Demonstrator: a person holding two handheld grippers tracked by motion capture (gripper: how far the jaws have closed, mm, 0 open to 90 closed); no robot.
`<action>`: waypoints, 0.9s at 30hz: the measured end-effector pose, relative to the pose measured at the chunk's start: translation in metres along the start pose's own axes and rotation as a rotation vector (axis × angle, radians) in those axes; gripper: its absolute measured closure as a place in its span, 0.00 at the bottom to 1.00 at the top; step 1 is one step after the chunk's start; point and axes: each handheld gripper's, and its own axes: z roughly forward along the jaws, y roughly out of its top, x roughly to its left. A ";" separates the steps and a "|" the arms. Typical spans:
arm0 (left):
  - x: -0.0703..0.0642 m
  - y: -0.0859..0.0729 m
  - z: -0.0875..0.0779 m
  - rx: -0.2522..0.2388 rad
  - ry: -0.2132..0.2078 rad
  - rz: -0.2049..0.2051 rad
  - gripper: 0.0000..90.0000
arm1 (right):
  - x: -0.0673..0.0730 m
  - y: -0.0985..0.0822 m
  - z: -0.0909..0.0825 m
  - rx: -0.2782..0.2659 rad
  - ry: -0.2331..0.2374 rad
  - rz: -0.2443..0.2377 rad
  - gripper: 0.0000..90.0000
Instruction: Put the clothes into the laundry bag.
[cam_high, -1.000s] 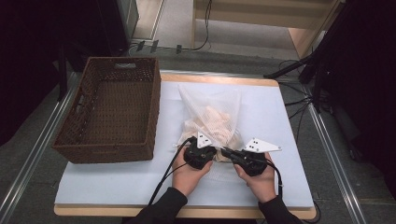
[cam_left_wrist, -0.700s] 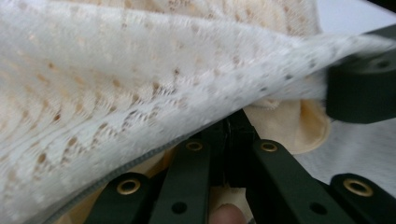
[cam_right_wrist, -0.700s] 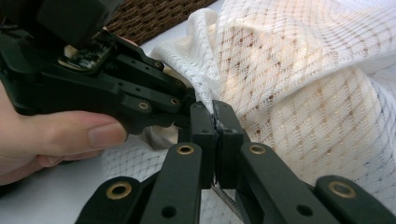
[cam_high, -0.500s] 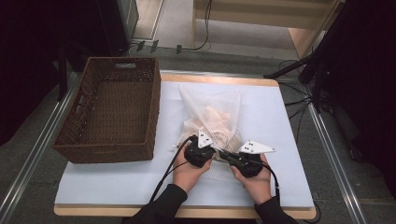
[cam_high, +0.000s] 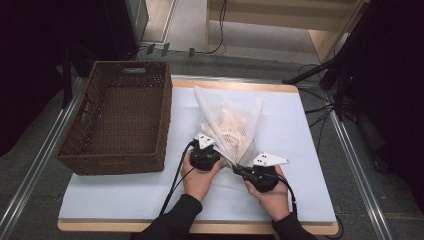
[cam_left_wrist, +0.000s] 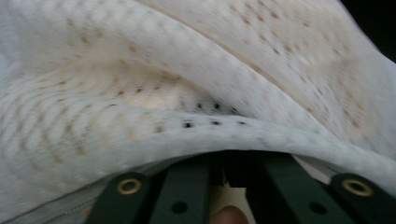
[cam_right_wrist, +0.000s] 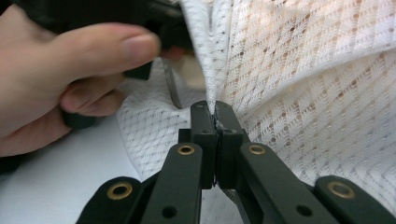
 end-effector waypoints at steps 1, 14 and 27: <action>-0.001 -0.001 -0.005 -0.008 -0.002 0.019 0.89 | -0.001 0.001 -0.001 -0.007 0.003 0.001 1.00; 0.010 -0.021 -0.042 0.063 -0.018 0.095 0.68 | -0.009 0.008 -0.013 -0.077 -0.015 0.022 0.99; -0.012 -0.009 0.006 0.137 -0.052 0.047 0.83 | -0.001 0.009 -0.011 -0.083 0.005 -0.001 0.99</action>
